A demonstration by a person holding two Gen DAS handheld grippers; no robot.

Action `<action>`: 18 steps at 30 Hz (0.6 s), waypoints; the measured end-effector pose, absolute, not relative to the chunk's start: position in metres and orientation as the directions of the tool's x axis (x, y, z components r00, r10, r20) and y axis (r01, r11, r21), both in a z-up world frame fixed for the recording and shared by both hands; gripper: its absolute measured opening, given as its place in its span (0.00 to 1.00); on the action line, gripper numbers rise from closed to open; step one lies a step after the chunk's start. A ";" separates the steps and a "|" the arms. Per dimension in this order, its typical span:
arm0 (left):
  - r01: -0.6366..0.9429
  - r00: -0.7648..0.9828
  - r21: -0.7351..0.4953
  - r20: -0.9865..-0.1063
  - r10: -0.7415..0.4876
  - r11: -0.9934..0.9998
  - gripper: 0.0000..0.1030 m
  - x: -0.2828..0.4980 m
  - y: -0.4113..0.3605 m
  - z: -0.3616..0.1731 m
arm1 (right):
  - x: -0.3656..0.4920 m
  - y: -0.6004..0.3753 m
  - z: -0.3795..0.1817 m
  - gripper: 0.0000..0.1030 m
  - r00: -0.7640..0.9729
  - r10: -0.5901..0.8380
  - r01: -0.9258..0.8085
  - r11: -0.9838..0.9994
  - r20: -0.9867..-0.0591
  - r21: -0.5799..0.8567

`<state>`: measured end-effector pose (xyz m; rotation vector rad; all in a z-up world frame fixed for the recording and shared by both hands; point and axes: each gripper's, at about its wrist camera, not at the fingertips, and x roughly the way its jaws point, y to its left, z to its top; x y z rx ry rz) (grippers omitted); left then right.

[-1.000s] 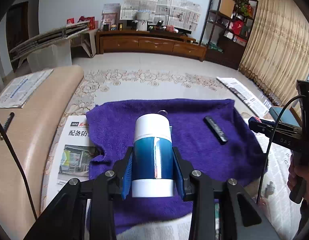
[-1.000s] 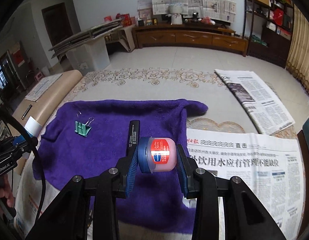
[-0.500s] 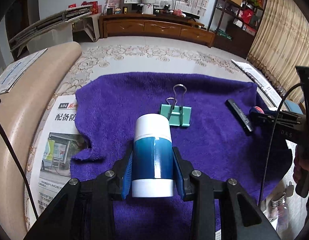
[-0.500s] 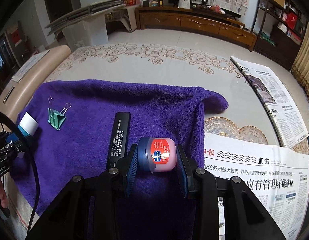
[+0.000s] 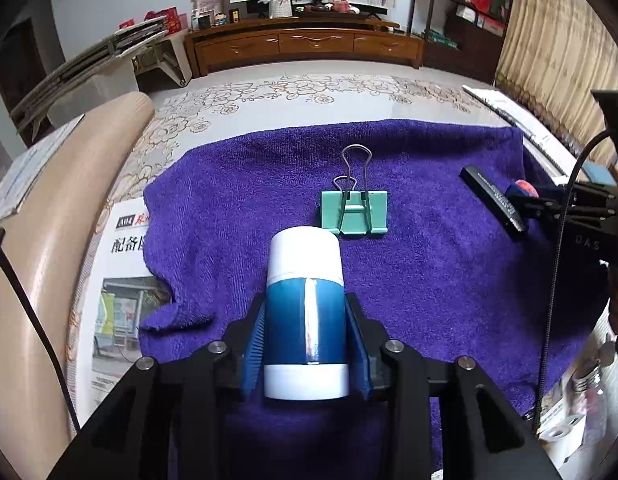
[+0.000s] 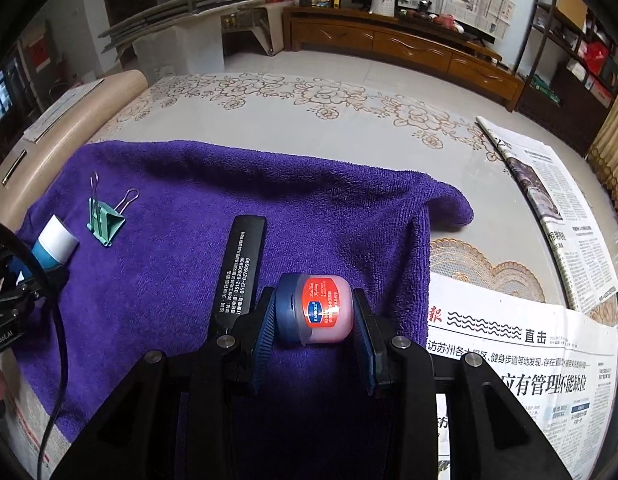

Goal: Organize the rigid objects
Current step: 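Carry the deodorant and Vaseline jar onto the purple towel and open both tools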

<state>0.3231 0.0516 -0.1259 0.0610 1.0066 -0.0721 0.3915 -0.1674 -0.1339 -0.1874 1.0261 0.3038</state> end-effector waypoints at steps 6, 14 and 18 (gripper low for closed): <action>0.073 0.522 0.009 -0.853 -0.030 0.997 0.48 0.323 0.059 -0.125 | 0.391 -0.170 -0.132 0.39 0.461 0.197 -0.371 0.929 -0.865 0.014; 0.077 0.605 0.023 -0.796 -0.028 0.997 0.84 0.283 0.058 -0.090 | 0.357 -0.188 -0.093 0.86 0.533 0.245 -0.338 0.939 -0.810 0.061; 0.098 0.647 -0.019 -0.758 -0.078 0.995 1.00 0.247 0.050 -0.069 | 0.321 -0.208 -0.072 1.00 0.541 0.261 -0.290 0.950 -0.799 0.115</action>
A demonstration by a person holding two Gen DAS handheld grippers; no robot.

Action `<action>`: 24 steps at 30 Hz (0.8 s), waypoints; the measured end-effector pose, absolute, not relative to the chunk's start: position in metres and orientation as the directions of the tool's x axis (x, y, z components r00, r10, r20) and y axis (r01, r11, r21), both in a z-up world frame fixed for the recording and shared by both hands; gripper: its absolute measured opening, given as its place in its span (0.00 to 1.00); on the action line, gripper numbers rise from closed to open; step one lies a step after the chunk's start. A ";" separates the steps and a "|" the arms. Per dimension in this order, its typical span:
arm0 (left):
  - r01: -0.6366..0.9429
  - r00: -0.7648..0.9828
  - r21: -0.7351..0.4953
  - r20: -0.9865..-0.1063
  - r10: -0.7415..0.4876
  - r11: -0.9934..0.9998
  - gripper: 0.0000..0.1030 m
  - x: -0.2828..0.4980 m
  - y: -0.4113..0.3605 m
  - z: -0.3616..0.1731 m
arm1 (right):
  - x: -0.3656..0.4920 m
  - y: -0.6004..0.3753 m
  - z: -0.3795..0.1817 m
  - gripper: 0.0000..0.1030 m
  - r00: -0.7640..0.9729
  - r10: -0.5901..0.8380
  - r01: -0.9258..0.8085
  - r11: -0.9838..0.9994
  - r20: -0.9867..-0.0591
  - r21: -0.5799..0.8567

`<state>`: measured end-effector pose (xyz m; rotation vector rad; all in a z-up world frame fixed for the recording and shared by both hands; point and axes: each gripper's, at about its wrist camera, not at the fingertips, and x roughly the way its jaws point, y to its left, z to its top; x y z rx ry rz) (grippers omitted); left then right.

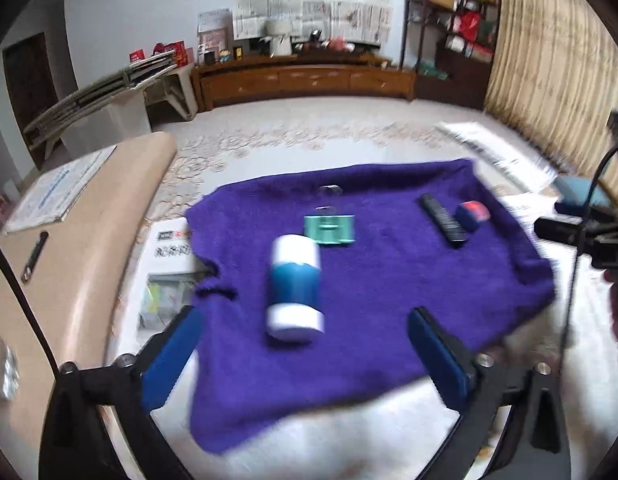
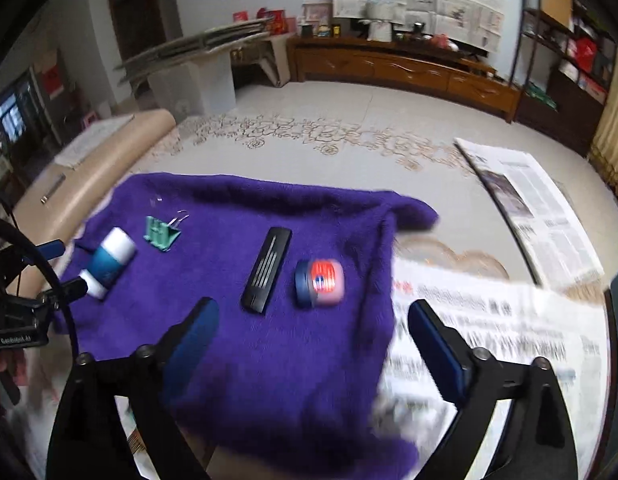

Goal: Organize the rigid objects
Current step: 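Carry the deodorant and Vaseline jar onto the purple towel and open both tools, then grasp the brown GRAND RESERVE bottle with the left tool while the right tool grasps the white USB light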

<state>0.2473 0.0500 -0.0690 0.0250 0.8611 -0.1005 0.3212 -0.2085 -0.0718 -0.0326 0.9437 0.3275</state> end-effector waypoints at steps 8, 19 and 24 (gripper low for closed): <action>0.234 0.563 -0.050 -0.807 -0.177 0.971 1.00 0.185 -0.003 -0.089 | 0.236 -0.248 -0.069 1.00 0.536 0.240 -0.164 0.970 -0.809 0.178; 0.283 0.531 0.065 -0.841 -0.100 0.957 1.00 0.173 -0.040 -0.127 | 0.186 -0.293 -0.083 1.00 0.610 0.183 -0.035 0.978 -0.771 0.204; 0.257 0.566 0.105 -0.822 -0.062 0.961 1.00 0.169 -0.052 -0.129 | 0.186 -0.296 -0.084 1.00 0.596 0.210 -0.044 0.972 -0.775 0.229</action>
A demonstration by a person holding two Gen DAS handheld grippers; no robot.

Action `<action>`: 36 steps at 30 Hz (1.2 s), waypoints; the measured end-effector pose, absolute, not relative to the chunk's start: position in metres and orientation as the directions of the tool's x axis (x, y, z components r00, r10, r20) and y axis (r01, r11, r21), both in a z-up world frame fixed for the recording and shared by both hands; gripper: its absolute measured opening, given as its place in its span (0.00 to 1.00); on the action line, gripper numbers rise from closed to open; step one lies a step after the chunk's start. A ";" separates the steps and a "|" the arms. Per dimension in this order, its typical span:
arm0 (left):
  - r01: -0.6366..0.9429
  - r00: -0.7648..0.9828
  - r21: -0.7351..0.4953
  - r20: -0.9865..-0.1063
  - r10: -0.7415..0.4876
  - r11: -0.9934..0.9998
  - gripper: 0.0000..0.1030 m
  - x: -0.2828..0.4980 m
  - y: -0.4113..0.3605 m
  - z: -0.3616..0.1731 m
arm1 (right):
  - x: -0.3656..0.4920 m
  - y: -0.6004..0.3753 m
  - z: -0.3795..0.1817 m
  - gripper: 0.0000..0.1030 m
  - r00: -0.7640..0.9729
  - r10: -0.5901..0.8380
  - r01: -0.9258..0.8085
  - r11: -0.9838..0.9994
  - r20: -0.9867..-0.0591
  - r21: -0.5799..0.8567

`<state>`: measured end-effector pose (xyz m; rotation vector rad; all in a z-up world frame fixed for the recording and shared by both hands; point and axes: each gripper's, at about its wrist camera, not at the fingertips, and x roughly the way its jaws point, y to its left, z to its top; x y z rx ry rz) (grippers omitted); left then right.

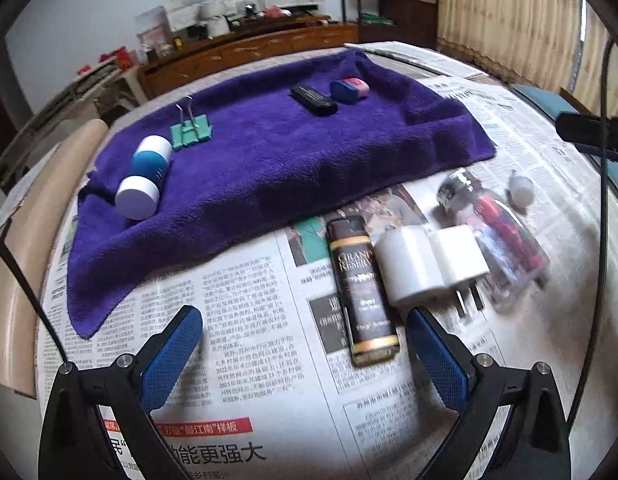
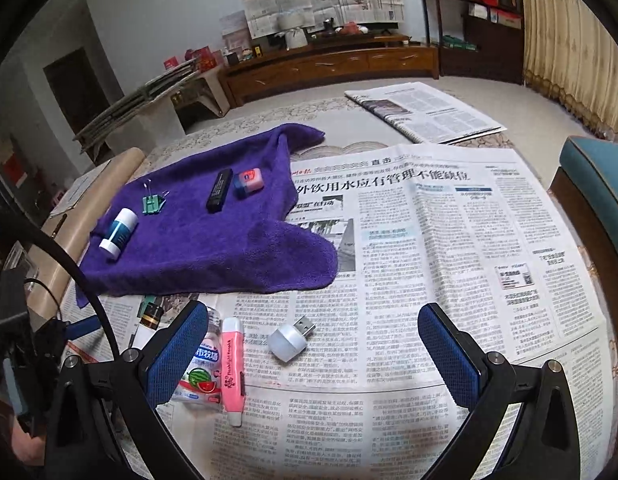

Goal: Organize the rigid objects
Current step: 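Grasp the brown GRAND RESERVE bottle with the left tool while the right tool grasps the white USB light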

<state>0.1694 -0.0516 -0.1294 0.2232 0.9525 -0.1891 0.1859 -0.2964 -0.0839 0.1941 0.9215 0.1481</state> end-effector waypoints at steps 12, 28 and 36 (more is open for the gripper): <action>0.201 0.604 0.092 -0.796 -0.049 0.975 0.84 0.178 -0.048 -0.128 | 0.180 -0.302 -0.079 1.00 0.600 0.214 -0.044 0.971 -0.771 0.235; 0.235 0.594 -0.037 -0.785 -0.174 0.971 0.22 0.172 -0.041 -0.123 | 0.182 -0.312 -0.091 1.00 0.561 0.204 -0.028 0.973 -0.803 0.228; 0.223 0.592 -0.029 -0.790 -0.159 0.974 0.22 0.164 -0.026 -0.118 | 0.182 -0.313 -0.102 0.98 0.538 0.164 -0.046 0.985 -0.827 0.165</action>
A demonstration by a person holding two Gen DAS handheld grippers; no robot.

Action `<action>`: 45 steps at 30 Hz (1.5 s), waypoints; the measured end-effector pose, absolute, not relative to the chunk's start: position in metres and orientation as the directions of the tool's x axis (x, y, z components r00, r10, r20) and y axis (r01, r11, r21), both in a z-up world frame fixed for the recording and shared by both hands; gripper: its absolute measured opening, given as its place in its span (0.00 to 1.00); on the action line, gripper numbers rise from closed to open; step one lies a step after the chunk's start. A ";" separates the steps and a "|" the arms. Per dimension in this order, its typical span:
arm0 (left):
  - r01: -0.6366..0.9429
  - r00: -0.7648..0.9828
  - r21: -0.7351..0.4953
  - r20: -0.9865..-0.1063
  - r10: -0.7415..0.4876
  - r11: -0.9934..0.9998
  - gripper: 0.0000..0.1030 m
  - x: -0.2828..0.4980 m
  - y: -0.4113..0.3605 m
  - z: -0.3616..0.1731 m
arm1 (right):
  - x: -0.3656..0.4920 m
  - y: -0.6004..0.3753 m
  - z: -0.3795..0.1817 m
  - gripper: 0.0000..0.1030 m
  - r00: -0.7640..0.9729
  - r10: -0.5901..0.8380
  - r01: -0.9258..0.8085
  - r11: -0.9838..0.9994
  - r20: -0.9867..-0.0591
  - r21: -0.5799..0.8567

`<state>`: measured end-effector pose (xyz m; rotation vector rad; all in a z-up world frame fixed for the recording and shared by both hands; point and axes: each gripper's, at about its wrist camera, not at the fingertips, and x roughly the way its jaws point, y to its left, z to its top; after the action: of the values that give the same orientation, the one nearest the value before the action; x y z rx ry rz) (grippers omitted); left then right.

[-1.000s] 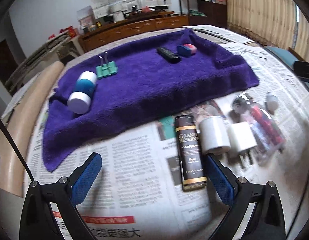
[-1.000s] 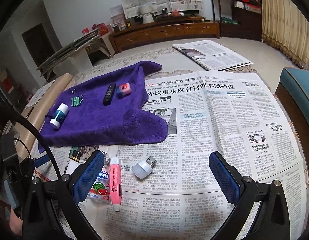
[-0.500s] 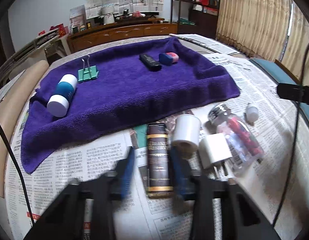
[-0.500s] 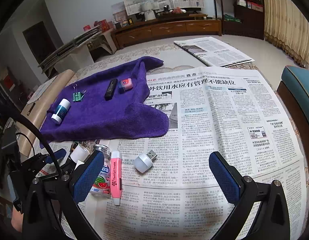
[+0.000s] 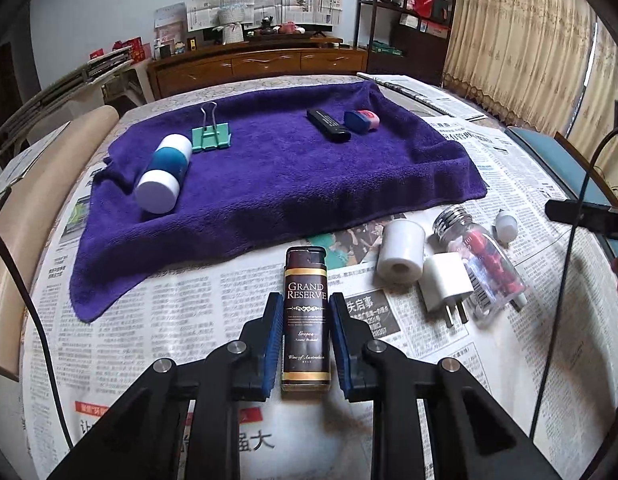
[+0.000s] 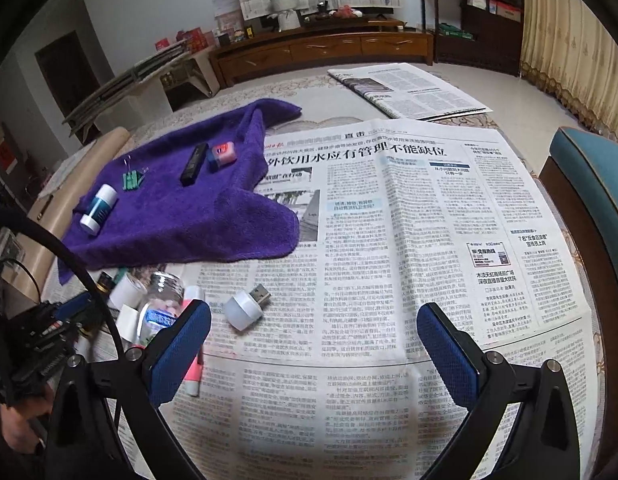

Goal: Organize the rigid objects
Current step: 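Grasp the brown GRAND RESERVE bottle with the left tool while the right tool grasps the white USB light, then carry the bottle and USB light over the purple towel with both tools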

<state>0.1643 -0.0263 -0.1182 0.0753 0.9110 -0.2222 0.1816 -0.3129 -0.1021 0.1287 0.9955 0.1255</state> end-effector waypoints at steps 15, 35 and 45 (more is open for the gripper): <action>0.219 0.556 -0.080 -0.809 -0.192 0.972 0.22 0.164 -0.023 -0.124 | 0.194 -0.257 -0.135 0.60 0.507 0.158 -0.199 0.978 -0.848 0.063; 0.191 0.576 -0.087 -0.797 -0.184 0.978 0.22 0.165 -0.011 -0.112 | 0.187 -0.252 -0.125 0.35 0.544 0.178 -0.214 0.974 -0.820 0.069; 0.179 0.612 -0.087 -0.770 -0.180 0.980 0.22 0.168 0.000 -0.088 | 0.188 -0.262 -0.104 0.35 0.563 0.235 -0.190 0.970 -0.793 0.152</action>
<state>0.1680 -0.0003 -0.0881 -0.0014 0.8884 -0.2068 0.1878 -0.2620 -0.1041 0.0514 0.9404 0.2502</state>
